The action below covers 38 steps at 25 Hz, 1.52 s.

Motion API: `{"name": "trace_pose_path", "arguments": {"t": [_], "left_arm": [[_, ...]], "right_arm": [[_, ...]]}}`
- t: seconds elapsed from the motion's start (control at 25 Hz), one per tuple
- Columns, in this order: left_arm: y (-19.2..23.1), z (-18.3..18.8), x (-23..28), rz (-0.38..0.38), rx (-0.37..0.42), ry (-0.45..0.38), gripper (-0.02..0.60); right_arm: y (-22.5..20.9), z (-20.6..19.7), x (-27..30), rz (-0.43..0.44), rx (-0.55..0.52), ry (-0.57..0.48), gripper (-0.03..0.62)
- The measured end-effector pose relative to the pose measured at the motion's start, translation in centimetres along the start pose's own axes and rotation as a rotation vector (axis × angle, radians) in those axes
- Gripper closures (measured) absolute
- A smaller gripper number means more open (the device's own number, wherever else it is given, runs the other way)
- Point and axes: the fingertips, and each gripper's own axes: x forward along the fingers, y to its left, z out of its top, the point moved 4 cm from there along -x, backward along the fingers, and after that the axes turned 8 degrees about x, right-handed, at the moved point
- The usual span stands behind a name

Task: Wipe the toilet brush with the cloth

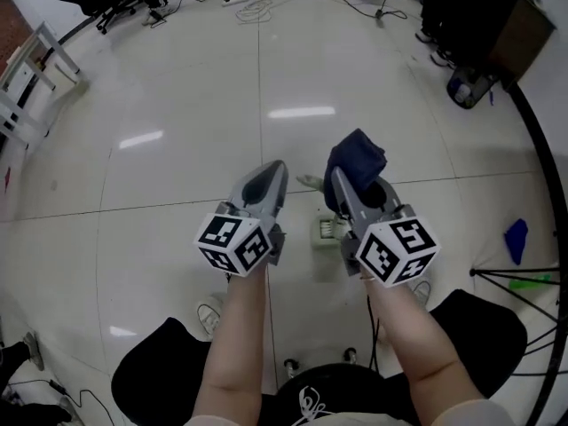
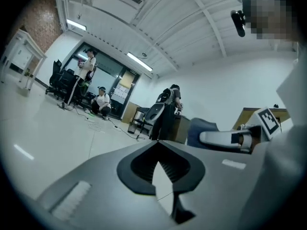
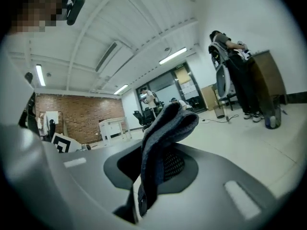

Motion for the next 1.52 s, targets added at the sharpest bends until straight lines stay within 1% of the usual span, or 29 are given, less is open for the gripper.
{"name": "trace_pose_path", "arguments": {"t": [0.08, 0.2, 0.28, 0.4, 0.52, 0.6, 0.8, 1.0, 1.12, 1.24, 1.4, 1.52], "left_arm": [[-0.1, 0.0, 0.9, -0.023, 0.003, 0.028, 0.575], [-0.2, -0.6, 1.4, -0.048, -0.011, 0.050, 0.575], [-0.3, -0.9, 1.5, -0.062, -0.013, 0.061, 0.575], [-0.5, -1.3, 1.5, -0.081, 0.004, 0.084, 0.575], [-0.8, -1.6, 1.8, -0.105, -0.013, 0.076, 0.575], [-0.8, -1.6, 1.8, -0.106, -0.014, 0.067, 0.575], [-1.1, -1.5, 1.9, -0.074, 0.014, 0.043, 0.575], [-1.2, -1.1, 2.0, -0.064, 0.009, 0.016, 0.575], [-1.4, -1.1, 1.9, -0.062, 0.013, 0.013, 0.575], [-1.5, -1.0, 1.9, -0.067, 0.013, 0.009, 0.575], [-1.4, -1.0, 1.8, -0.068, 0.004, 0.001, 0.575], [-1.6, -1.0, 1.8, -0.078, 0.011, 0.005, 0.575]], "right_arm": [[0.6, 0.6, 1.4, 0.036, -0.024, 0.039, 0.533], [0.3, -0.4, 2.7, 0.045, -0.037, 0.100, 0.533], [-0.2, -1.5, 3.0, 0.036, -0.022, 0.127, 0.533], [-1.3, -2.9, 3.0, 0.005, 0.000, 0.149, 0.533], [-2.8, -4.1, 2.8, -0.018, 0.047, 0.162, 0.533], [-3.7, -4.9, 2.6, -0.036, 0.071, 0.168, 0.533], [-7.0, -7.4, 1.6, -0.130, 0.095, 0.184, 0.533], [-10.2, -11.0, 0.2, -0.244, 0.115, 0.221, 0.533], [-12.1, -14.3, -0.8, -0.317, 0.137, 0.278, 0.533], [-13.6, -17.1, -1.5, -0.369, 0.169, 0.331, 0.533], [-15.3, -20.8, -1.8, -0.418, 0.202, 0.403, 0.533], [-16.2, -24.1, -2.0, -0.433, 0.237, 0.493, 0.533]]}}
